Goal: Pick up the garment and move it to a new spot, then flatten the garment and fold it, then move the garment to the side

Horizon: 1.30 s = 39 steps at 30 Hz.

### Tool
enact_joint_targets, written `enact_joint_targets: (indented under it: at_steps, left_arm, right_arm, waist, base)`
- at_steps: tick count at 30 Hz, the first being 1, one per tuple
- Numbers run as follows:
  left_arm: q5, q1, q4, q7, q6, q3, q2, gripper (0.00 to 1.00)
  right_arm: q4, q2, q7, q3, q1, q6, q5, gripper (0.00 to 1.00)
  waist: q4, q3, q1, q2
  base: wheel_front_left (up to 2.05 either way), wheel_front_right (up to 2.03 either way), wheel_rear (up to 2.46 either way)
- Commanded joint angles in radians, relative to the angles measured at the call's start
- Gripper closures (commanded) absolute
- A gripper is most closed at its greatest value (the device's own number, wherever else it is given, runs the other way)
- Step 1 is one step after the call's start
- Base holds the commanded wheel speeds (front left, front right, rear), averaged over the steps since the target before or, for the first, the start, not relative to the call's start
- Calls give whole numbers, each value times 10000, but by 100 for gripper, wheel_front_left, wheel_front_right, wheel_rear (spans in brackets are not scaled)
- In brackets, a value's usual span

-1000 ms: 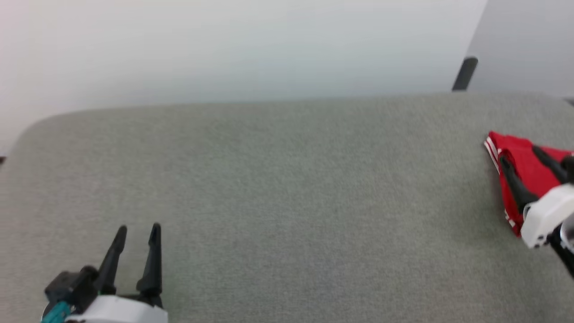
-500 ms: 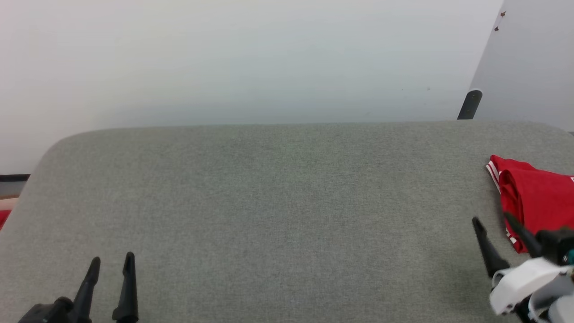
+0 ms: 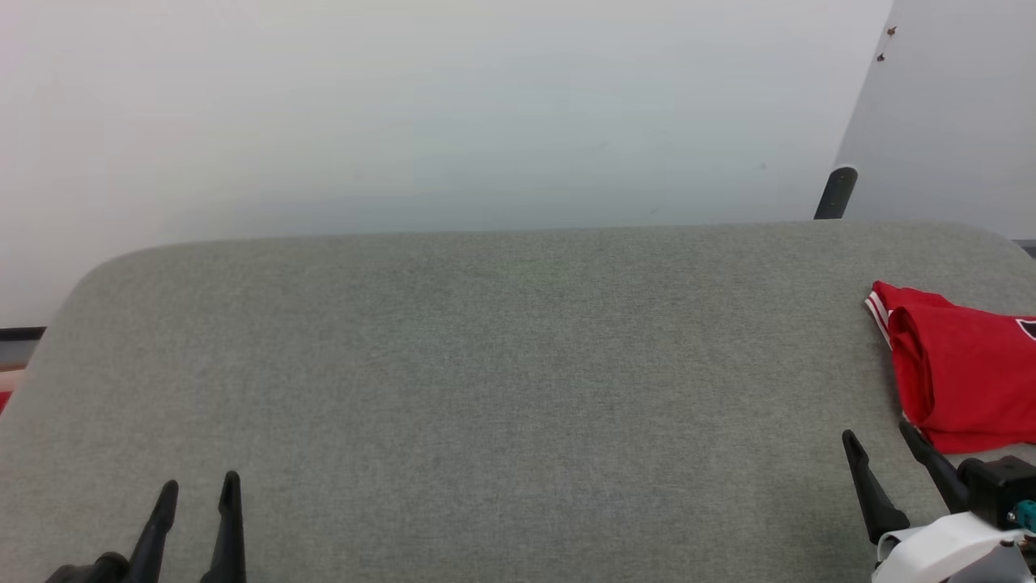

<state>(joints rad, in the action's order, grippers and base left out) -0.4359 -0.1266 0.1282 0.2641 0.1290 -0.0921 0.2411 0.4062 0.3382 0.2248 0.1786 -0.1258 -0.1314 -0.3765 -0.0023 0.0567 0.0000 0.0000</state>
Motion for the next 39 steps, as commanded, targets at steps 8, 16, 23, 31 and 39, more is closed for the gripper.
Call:
enact_joint_targets:
  at_steps: [8,16,23,31,39]
  left_arm:
    - [94,-127,-119,-6,32,-45,-3,0]
    - [52,-156,-265,-6,32,-33,-34,0]
    - [-7,-194,-327,-6,32,-10,-5,0]
    - [58,-202,-441,-6,32,48,32,0]
    - [-59,-385,256,-35,-2,217,-490,100]
  right_arm:
    - [-539,-221,-309,-335,455,14,237,0]
    - [-869,-290,-538,-477,640,14,370,0]
    - [-1048,-328,-655,-515,771,14,457,0]
    - [-1187,-341,-718,-549,789,14,483,0]
    - [-543,-704,-745,-380,1201,0,300,100]
  waist:
    - [-79,43,0,0]
    - [-81,62,0,0]
    - [-74,74,0,0]
    - [-69,83,0,0]
    - [-71,81,0,0]
  base:
    - [0,0,0]
    - [0,0,0]
    - [0,0,0]
    - [0,0,0]
    - [0,0,0]
